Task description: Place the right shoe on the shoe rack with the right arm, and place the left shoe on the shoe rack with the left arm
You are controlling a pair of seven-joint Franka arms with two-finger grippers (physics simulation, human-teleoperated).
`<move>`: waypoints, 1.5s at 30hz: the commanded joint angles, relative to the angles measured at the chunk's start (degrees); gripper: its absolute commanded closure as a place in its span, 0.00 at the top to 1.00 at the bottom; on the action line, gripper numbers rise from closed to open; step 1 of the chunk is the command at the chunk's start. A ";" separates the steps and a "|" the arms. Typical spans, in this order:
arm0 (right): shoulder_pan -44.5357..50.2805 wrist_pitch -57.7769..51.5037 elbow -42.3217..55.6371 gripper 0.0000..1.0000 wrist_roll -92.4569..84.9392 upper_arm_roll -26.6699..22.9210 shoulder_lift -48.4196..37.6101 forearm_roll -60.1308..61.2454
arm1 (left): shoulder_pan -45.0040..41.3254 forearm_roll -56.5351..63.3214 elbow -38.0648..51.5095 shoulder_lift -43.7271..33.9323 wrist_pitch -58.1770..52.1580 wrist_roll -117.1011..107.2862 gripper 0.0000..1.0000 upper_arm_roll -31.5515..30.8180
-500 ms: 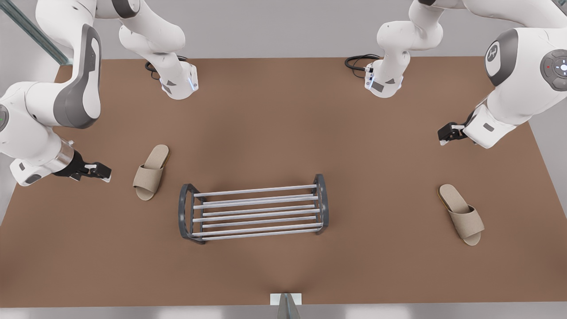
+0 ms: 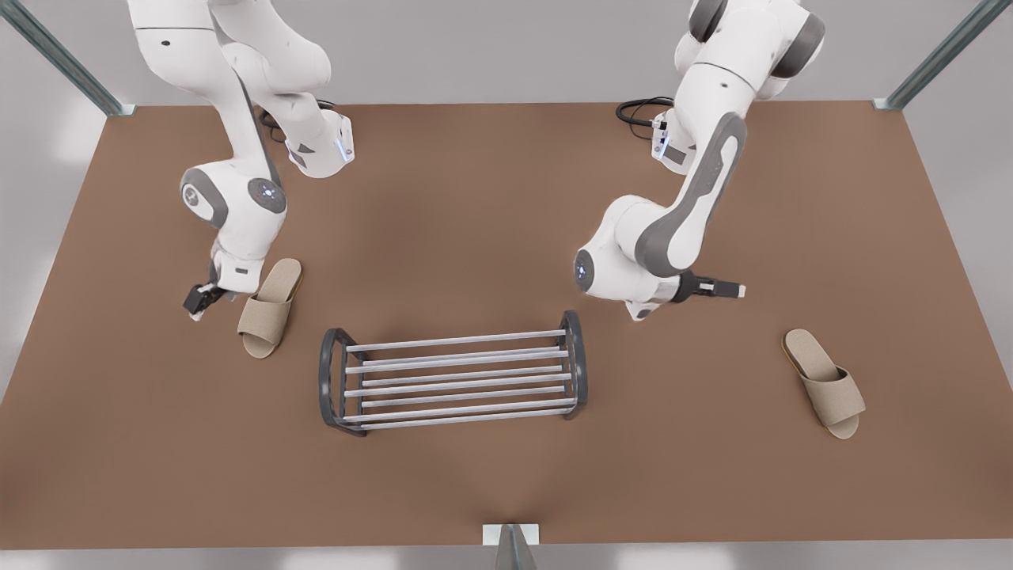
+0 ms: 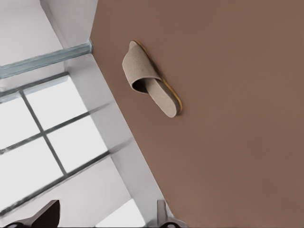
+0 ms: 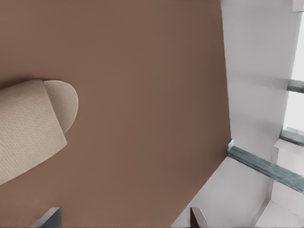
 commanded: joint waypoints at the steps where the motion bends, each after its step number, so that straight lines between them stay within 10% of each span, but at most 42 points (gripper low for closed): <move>1: -0.49 12.05 -2.15 1.00 42.01 0.01 0.68 -22.48 | 0.45 7.43 -11.40 -4.40 18.78 -35.22 1.00 2.56; 7: 4.08 11.96 -10.06 1.00 73.39 0.36 2.79 -22.48 | 0.27 10.86 -21.00 -4.58 68.89 -89.88 1.00 18.12; 15: 11.38 9.94 -14.10 1.00 81.66 0.45 2.35 -22.92 | 1.06 51.01 -13.87 8.34 74.51 -172.59 1.00 31.82; 30: 0.66 8.36 -10.94 1.00 87.37 0.18 7.36 -48.85 | 9.94 62.36 -6.84 17.31 79.52 -183.94 1.00 31.74; 45: -1.36 9.50 -9.89 1.00 80.78 0.18 4.54 -49.37 | 11.00 72.47 -1.92 20.65 79.44 -183.50 1.00 32.09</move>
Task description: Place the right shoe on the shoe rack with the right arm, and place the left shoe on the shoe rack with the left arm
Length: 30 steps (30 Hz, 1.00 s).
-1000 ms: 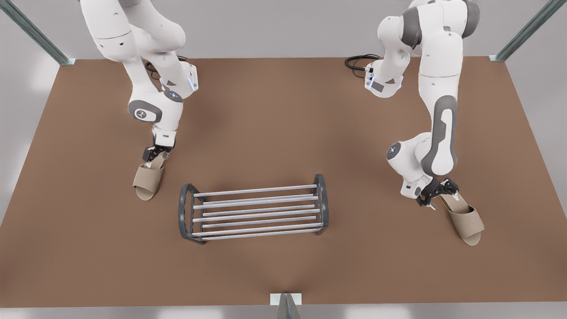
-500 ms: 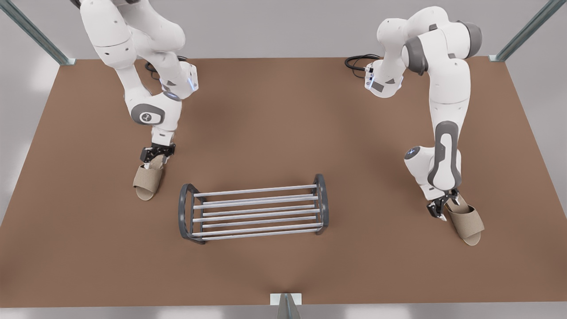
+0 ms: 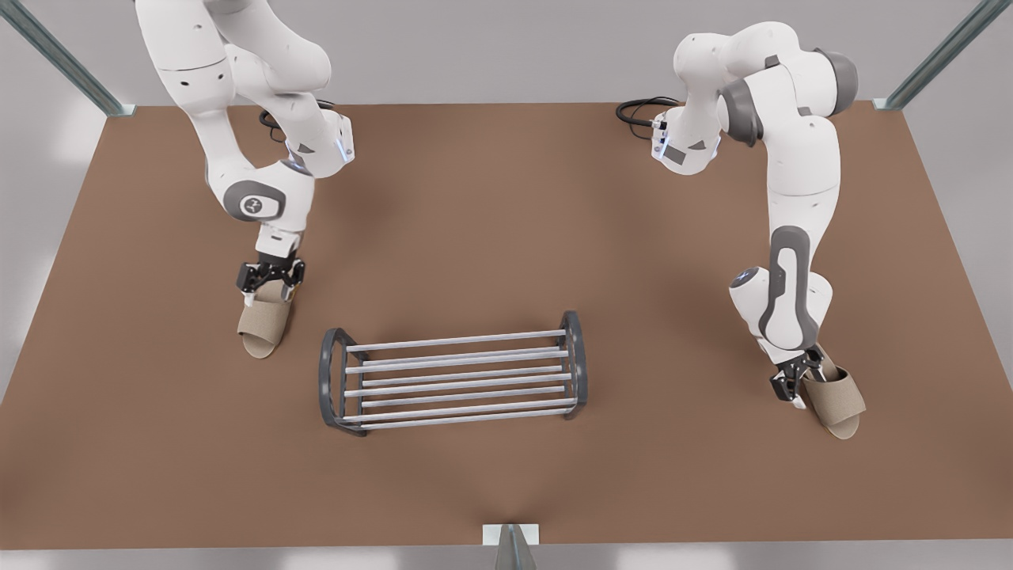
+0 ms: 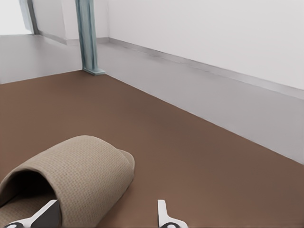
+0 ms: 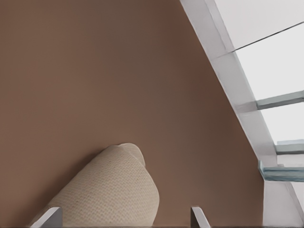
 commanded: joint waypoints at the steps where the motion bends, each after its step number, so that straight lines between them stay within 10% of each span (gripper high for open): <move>1: -2.50 0.09 0.07 1.00 5.25 0.01 -0.01 -1.43 | 0.02 0.91 -0.03 0.16 -0.14 -36.67 1.00 0.06; 23: -6.28 0.00 7.54 1.00 5.34 -0.25 10.54 -5.91 | 4.06 1.96 6.30 5.61 0.03 -36.23 1.00 -0.03; 30: -6.99 0.00 8.86 0.54 5.51 -0.25 12.47 -5.91 | 4.24 1.87 6.39 5.61 0.12 -36.32 0.60 -0.12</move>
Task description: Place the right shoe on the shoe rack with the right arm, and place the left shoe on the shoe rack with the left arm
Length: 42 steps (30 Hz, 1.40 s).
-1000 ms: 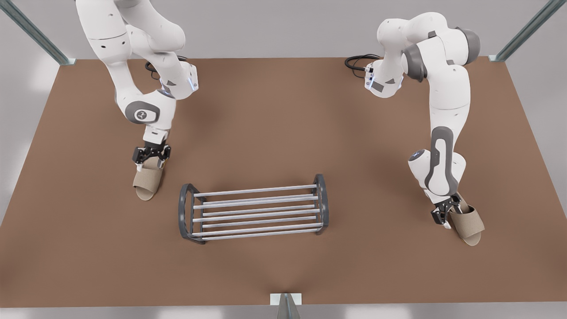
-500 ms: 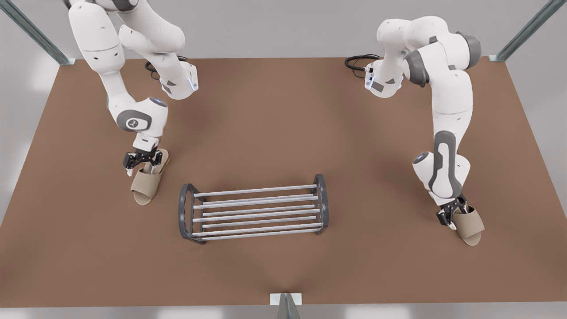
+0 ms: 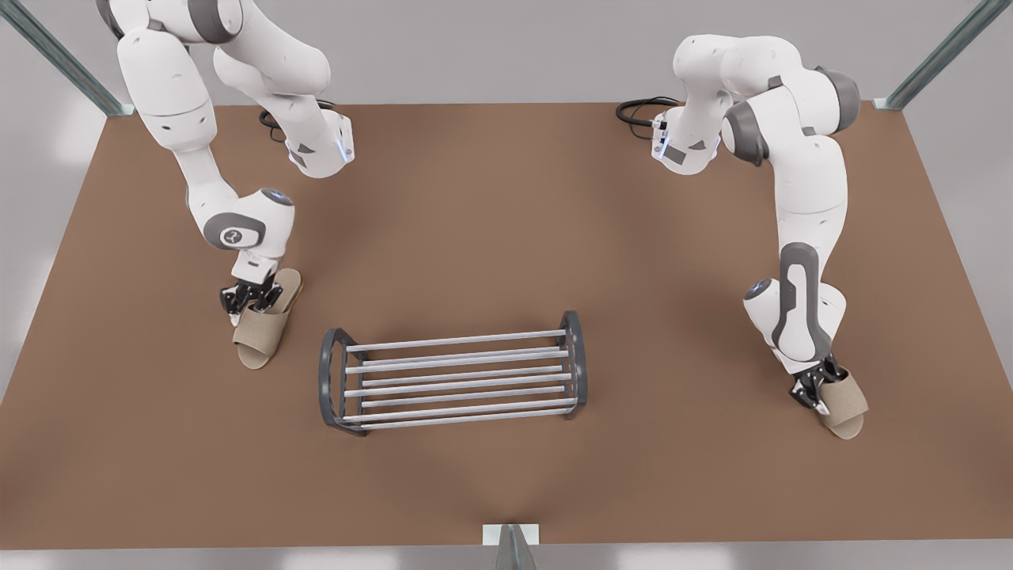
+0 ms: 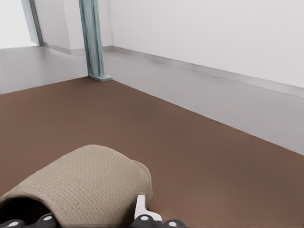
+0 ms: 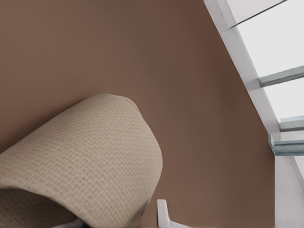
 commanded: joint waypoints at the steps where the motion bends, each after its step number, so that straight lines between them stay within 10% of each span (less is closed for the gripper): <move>1: -0.05 -0.01 0.39 0.52 1.10 0.01 0.58 -0.01 | -0.05 -0.02 -0.12 -0.15 0.04 -36.32 0.54 0.01; 5: -0.40 0.08 0.74 0.33 1.27 0.01 0.58 -0.01 | -0.31 -0.02 -0.47 -1.38 0.30 -36.23 0.21 -0.26; 14: -4.35 18.35 6.45 0.28 -0.05 -1.40 -8.03 -0.01 | -4.09 -0.02 -2.14 -16.49 5.04 -34.65 0.21 -1.23; 20: -5.06 27.49 11.54 0.28 -18.05 -3.07 -20.95 -0.10 | -24.39 -0.90 0.67 -34.07 8.04 -31.75 0.21 -3.50; 25: -4.27 30.31 17.79 0.28 -24.12 -4.30 -22.36 -0.45 | -25.71 -5.81 8.31 -33.11 5.41 -31.31 0.21 -19.59; 42: 12.17 14.14 29.48 0.27 -25.80 3.78 -9.61 7.89 | -36.08 -22.43 10.69 -15.18 -18.77 -27.71 0.21 -19.42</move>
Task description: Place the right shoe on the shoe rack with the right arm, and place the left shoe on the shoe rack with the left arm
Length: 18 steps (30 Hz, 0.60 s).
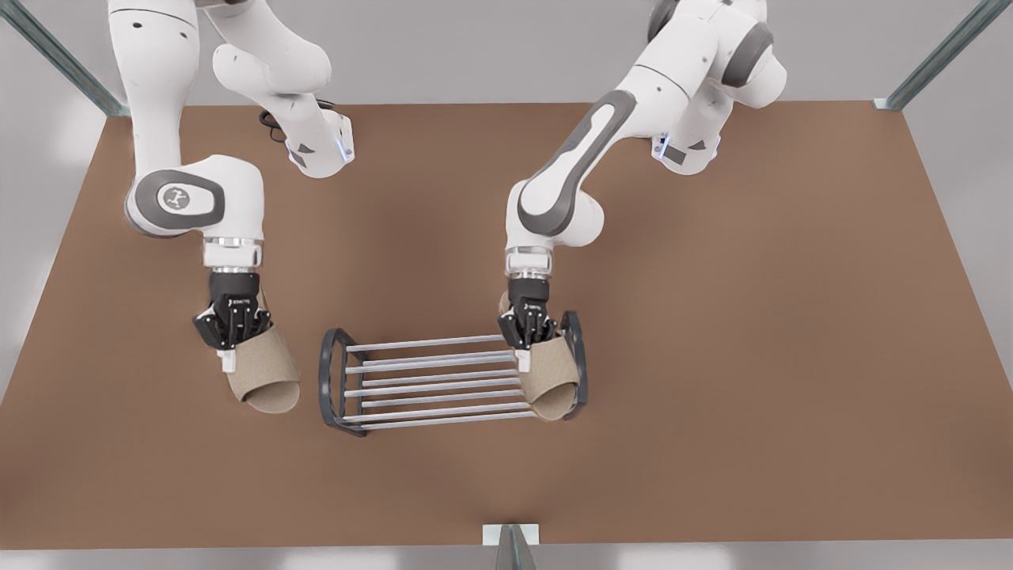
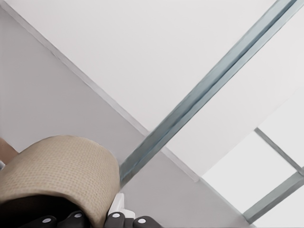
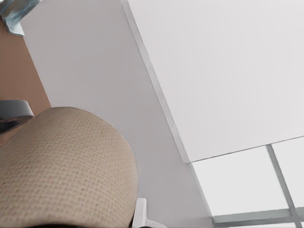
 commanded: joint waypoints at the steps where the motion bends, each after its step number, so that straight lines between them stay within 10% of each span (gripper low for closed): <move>1: 4.39 -10.66 -0.24 0.27 -7.23 1.45 0.74 7.10 | 0.00 -0.66 -0.05 0.50 -2.97 -27.71 0.21 0.01; 18: 7.21 -22.78 -0.94 0.27 -7.32 7.34 2.67 19.05 | -3.52 -4.53 0.03 4.63 -4.46 -28.06 0.21 -0.25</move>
